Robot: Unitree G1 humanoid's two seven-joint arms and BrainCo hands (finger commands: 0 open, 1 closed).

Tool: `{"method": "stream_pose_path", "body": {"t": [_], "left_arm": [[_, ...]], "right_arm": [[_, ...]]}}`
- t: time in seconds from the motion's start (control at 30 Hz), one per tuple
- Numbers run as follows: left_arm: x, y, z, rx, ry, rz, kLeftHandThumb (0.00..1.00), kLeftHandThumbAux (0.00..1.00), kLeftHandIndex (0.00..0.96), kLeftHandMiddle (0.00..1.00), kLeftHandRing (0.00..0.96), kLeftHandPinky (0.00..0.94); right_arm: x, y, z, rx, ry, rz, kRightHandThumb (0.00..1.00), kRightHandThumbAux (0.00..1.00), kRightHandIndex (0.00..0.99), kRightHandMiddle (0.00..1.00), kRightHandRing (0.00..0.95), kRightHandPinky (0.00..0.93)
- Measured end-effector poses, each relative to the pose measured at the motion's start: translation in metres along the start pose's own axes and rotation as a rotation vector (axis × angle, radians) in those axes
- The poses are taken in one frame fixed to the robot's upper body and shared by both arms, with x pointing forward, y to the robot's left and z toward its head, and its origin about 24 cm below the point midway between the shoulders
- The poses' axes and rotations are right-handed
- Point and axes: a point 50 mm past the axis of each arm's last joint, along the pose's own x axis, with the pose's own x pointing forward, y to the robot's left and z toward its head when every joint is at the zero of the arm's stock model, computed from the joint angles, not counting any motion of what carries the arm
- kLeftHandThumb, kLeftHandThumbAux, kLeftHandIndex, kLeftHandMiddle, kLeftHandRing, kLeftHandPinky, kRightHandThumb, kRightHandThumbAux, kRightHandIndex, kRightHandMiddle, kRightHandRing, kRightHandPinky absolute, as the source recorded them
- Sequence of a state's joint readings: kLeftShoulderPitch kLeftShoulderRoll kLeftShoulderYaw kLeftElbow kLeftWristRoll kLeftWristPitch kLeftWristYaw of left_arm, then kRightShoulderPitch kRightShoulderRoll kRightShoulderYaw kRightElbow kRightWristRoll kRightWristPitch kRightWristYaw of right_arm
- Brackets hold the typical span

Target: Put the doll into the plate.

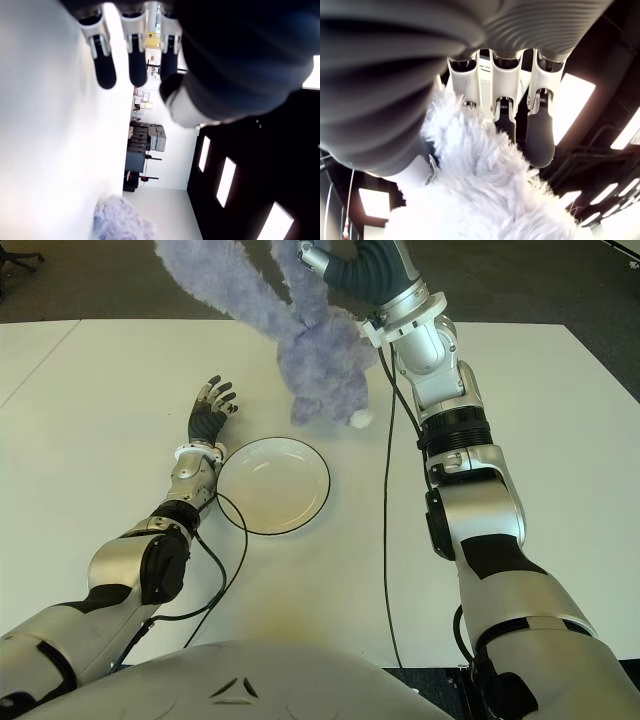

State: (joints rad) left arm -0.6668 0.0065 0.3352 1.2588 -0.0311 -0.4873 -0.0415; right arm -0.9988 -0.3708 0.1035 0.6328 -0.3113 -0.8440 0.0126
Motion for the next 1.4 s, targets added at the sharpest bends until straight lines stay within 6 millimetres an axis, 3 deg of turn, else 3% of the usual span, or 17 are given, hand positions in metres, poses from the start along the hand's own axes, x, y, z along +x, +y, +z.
{"method": "stream_pose_path", "body": {"t": [0.27, 0.5, 0.9, 1.0, 1.13, 1.4], "left_arm": [[0.0, 0.0, 0.0, 0.001, 0.0, -0.001, 0.652, 0.892, 0.113, 0.173, 0.164, 0.211], [0.0, 0.0, 0.0, 0.0, 0.0, 0.0, 0.711, 0.894, 0.119, 0.176, 0.168, 0.215], [0.0, 0.0, 0.0, 0.001, 0.0, -0.001, 0.693, 0.894, 0.121, 0.174, 0.166, 0.214], [0.0, 0.0, 0.0, 0.001, 0.0, -0.001, 0.68, 0.895, 0.119, 0.174, 0.166, 0.21], [0.0, 0.0, 0.0, 0.002, 0.0, -0.002, 0.59, 0.895, 0.114, 0.171, 0.164, 0.203], [0.0, 0.0, 0.0, 0.003, 0.0, -0.002, 0.556, 0.894, 0.115, 0.172, 0.163, 0.204]], "right_arm": [[0.005, -0.003, 0.001, -0.005, 0.003, -0.002, 0.719, 0.708, 0.438, 0.872, 0.865, 0.869], [0.012, -0.008, 0.002, -0.014, 0.014, -0.01, 0.722, 0.707, 0.438, 0.874, 0.864, 0.87], [0.029, -0.018, 0.009, -0.036, -0.02, -0.033, 0.719, 0.709, 0.438, 0.856, 0.848, 0.856], [0.031, -0.02, 0.01, -0.04, -0.027, -0.036, 0.719, 0.71, 0.438, 0.85, 0.848, 0.858], [0.031, -0.021, 0.01, -0.041, -0.025, -0.038, 0.721, 0.71, 0.437, 0.865, 0.86, 0.874], [0.032, -0.023, 0.009, -0.02, -0.017, -0.046, 0.719, 0.712, 0.437, 0.846, 0.855, 0.867]]}}
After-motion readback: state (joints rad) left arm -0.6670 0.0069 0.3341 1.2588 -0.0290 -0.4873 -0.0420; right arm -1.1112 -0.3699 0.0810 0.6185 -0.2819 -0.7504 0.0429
